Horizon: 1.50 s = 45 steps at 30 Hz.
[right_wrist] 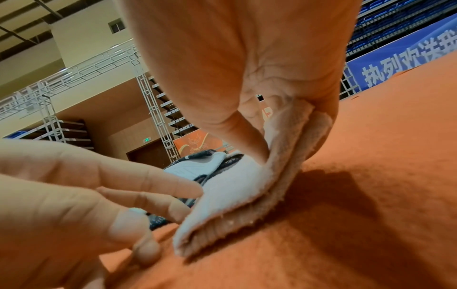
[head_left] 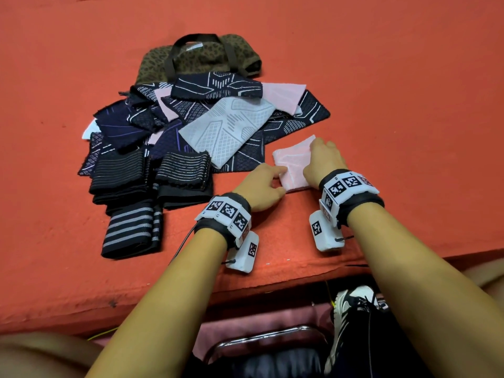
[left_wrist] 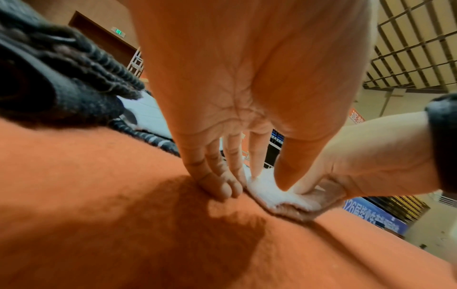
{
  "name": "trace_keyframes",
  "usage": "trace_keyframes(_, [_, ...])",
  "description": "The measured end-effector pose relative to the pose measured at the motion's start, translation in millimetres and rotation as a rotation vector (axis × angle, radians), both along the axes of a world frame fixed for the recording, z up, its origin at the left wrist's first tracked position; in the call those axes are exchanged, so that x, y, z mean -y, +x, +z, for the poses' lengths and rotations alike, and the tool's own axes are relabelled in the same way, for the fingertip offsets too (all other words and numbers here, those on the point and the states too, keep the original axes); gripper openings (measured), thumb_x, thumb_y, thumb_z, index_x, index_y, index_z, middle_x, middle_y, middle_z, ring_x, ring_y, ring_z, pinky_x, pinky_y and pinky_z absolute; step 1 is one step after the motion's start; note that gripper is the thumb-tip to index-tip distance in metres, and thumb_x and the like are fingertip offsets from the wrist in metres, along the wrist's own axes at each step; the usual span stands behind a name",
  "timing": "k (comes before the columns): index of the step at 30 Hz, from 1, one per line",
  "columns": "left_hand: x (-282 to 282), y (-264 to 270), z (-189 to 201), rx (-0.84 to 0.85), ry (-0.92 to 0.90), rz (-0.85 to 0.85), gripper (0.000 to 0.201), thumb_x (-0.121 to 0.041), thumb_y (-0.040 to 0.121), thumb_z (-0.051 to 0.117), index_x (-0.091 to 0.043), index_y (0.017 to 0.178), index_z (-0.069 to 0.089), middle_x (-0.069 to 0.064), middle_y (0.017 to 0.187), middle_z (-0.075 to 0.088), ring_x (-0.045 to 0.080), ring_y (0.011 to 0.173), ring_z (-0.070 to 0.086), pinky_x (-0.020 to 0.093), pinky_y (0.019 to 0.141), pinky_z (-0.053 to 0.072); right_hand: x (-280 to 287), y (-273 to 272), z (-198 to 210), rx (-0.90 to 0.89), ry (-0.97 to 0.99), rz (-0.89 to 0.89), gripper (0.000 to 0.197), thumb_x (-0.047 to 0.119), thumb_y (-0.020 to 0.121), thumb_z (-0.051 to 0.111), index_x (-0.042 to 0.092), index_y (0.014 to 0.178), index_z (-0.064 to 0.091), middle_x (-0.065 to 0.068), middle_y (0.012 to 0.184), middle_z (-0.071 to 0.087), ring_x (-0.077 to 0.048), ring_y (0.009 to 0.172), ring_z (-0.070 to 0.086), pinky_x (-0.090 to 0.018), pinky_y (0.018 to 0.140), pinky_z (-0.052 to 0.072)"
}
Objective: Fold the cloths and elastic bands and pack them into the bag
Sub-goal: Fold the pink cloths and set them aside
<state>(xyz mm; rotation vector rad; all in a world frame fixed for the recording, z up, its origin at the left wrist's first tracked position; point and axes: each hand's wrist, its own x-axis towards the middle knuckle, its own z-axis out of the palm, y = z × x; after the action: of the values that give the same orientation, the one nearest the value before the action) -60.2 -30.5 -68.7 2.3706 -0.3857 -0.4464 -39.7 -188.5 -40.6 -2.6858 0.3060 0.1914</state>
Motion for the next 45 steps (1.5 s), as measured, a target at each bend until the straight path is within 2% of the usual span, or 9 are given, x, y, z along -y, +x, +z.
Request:
trace_keyframes(3, [9.1,4.4,-1.4,0.004,0.049,-0.025,0.045,-0.019,0.086,0.059,-0.009,0.130,0.058,0.011,0.111,0.050,0.031,0.103,0.058,0.026,0.089,0.043,6.2,0.3,-6.3,0.054,-0.009,0.013,0.067,0.003,0.082,0.053,0.014,0.144,0.032,-0.015,0.136,0.043,-0.043,0.118,0.049,-0.045,0.094,0.044])
trace_keyframes(6, [16.4,8.9,-0.5,0.001,0.092,-0.019,0.057,-0.017,0.091,0.059,-0.010,0.146,0.044,0.015,0.132,0.043,0.027,0.123,0.047,0.033,0.111,0.035,11.4,1.0,-7.2,0.081,-0.034,-0.020,0.065,0.003,0.082,0.054,0.012,0.143,0.032,-0.013,0.139,0.042,-0.043,0.119,0.047,-0.045,0.094,0.043])
trace_keyframes(10, [24.3,14.3,-1.5,-0.016,0.134,-0.028,0.069,-0.021,0.092,0.059,-0.013,0.154,0.029,0.010,0.150,0.033,0.029,0.137,0.035,0.040,0.118,0.027,11.9,1.0,-8.1,0.006,-0.122,-0.045,0.061,0.013,0.083,0.057,0.013,0.140,0.037,-0.010,0.146,0.033,-0.039,0.126,0.038,-0.047,0.099,0.037])
trace_keyframes(17, [0.9,17.4,16.0,0.086,0.013,0.138,0.043,-0.010,0.091,0.056,-0.014,0.133,0.059,0.010,0.131,0.057,0.020,0.113,0.059,0.017,0.091,0.038,-4.9,5.6,-3.3,-0.026,-0.224,0.047,0.047,0.022,0.082,0.058,0.014,0.128,0.054,-0.009,0.143,0.040,-0.035,0.131,0.031,-0.047,0.104,0.028])
trace_keyframes(22, [-35.3,20.2,23.9,0.088,-0.030,0.361,0.034,-0.012,0.091,0.057,-0.014,0.124,0.064,0.008,0.126,0.064,0.023,0.113,0.061,0.022,0.093,0.042,-37.8,5.3,-3.2,0.149,-0.186,0.227,0.045,0.018,0.085,0.056,0.012,0.130,0.054,-0.010,0.141,0.043,-0.032,0.132,0.035,-0.043,0.106,0.031])
trace_keyframes(30, [-62.8,-1.5,13.2,0.049,0.015,0.324,0.042,-0.005,0.091,0.053,-0.009,0.133,0.059,0.012,0.127,0.063,0.019,0.112,0.061,0.013,0.086,0.036,-82.2,7.9,-14.9,-0.051,-0.055,0.398,0.053,0.019,0.087,0.056,0.014,0.139,0.044,-0.020,0.133,0.046,-0.039,0.122,0.043,-0.040,0.105,0.036])
trace_keyframes(37, [-72.7,-7.3,5.0,0.047,0.048,0.266,0.051,-0.005,0.091,0.050,-0.014,0.142,0.051,0.008,0.140,0.051,0.016,0.123,0.055,0.008,0.088,0.032,-88.9,14.0,-16.3,-0.020,0.044,0.324,0.045,0.020,0.088,0.056,0.013,0.132,0.050,-0.019,0.136,0.042,-0.037,0.125,0.041,-0.038,0.105,0.035])
trace_keyframes(41, [-71.8,-5.7,0.1,0.026,0.023,0.336,0.059,-0.012,0.092,0.053,-0.012,0.149,0.038,0.013,0.142,0.034,0.021,0.123,0.052,0.027,0.109,0.037,-90.2,12.3,-17.4,-0.005,0.039,0.341,0.047,0.019,0.087,0.055,0.019,0.134,0.049,-0.014,0.138,0.037,-0.035,0.123,0.039,-0.037,0.104,0.035])
trace_keyframes(45, [-63.2,1.1,3.0,0.054,0.068,0.364,0.059,-0.013,0.090,0.053,-0.010,0.147,0.037,0.014,0.139,0.024,0.026,0.114,0.053,0.022,0.106,0.033,-88.4,11.1,-17.6,-0.016,0.049,0.341,0.046,0.018,0.085,0.056,0.019,0.131,0.051,-0.013,0.137,0.037,-0.033,0.122,0.039,-0.037,0.104,0.035])
